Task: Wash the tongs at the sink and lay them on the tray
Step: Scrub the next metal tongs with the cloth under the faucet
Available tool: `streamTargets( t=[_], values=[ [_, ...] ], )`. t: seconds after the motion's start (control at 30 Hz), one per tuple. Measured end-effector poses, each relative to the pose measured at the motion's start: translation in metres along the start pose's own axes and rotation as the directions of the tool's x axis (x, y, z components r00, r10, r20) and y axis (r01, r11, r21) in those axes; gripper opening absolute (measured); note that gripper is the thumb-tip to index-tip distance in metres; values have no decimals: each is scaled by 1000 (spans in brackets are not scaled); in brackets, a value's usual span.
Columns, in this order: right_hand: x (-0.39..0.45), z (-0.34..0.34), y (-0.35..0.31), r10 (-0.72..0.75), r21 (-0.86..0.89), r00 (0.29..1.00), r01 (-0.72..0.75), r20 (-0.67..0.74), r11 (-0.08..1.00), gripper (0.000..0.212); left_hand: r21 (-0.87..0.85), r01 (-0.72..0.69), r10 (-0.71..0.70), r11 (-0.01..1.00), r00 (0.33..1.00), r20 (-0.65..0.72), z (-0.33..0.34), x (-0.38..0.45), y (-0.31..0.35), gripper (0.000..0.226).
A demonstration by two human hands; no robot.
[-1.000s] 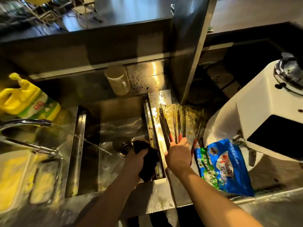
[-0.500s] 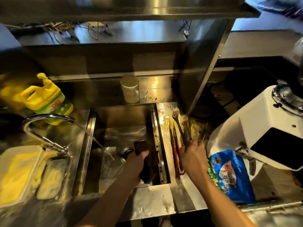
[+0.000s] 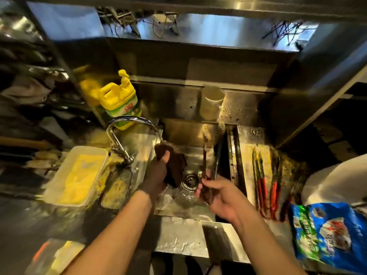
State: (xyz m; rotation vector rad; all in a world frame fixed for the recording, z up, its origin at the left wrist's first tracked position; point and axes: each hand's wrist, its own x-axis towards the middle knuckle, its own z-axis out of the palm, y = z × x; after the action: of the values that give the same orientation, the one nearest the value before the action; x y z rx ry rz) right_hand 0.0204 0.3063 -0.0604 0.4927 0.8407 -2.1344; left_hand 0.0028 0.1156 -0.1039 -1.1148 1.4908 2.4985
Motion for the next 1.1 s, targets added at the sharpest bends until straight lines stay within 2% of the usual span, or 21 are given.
streamTargets(
  t=[0.07, 0.1, 0.2, 0.33, 0.47, 0.57, 0.7, 0.73, 0.8, 0.87, 0.97, 1.03, 1.1],
  values=[
    [12, 14, 8, 9, -32, 999, -11, -52, 999, 58, -53, -2, 3, 999, 1000, 17, -13, 6, 11, 47],
    [16, 19, 9, 7, -65, 998, -12, -67, 998, 59, -95, 1, 3, 996, 999, 40, -20, 9, 15, 52],
    [20, 28, 12, -26, -311, 992, -15, -127, 950, 27, -234, 44, -19, 971, 994, 108, -33, 10, 25, 58],
    [30, 37, 24, -164, -658, 973, 15, -164, 753, 17, -359, 55, -13, 932, 993, 120, -38, 21, 32, 52],
    [37, 43, 27, -239, -893, 966, 19, -100, 450, 26, -345, 71, -17, 936, 987, 158, -25, 26, 39, 45],
    [38, 45, 27, -221, -936, 971, -11, -94, 351, 28, -255, 100, -74, 962, 991, 110, -11, 35, 46, 46],
    [31, 39, 32, -167, -955, 980, -59, -111, 292, 19, -24, 95, -95, 995, 995, -3, -1, 52, 50, 39],
    [32, 37, 30, -192, -963, 975, -62, -115, 261, 17, 28, 110, -110, 994, 994, -7, 2, 52, 47, 35],
    [37, 38, 27, -256, -974, 959, -69, -125, 216, 16, 107, 130, -139, 986, 987, 80, 8, 48, 38, 21],
    [39, 39, 29, -269, -974, 953, -81, -138, 213, 15, 104, 166, -178, 981, 978, 112, 10, 49, 35, 25],
    [38, 40, 28, -222, -979, 964, -108, -145, 171, 10, 42, 161, -161, 986, 987, 0, 13, 59, 31, 18],
    [41, 42, 24, -250, -981, 955, -128, -162, 147, 9, 43, 188, -190, 981, 980, 60, 17, 54, 27, 17],
    [42, 42, 23, -258, -976, 949, -137, -179, 172, 5, 79, 205, -212, 975, 973, 87, 19, 51, 24, 19]
  ],
)
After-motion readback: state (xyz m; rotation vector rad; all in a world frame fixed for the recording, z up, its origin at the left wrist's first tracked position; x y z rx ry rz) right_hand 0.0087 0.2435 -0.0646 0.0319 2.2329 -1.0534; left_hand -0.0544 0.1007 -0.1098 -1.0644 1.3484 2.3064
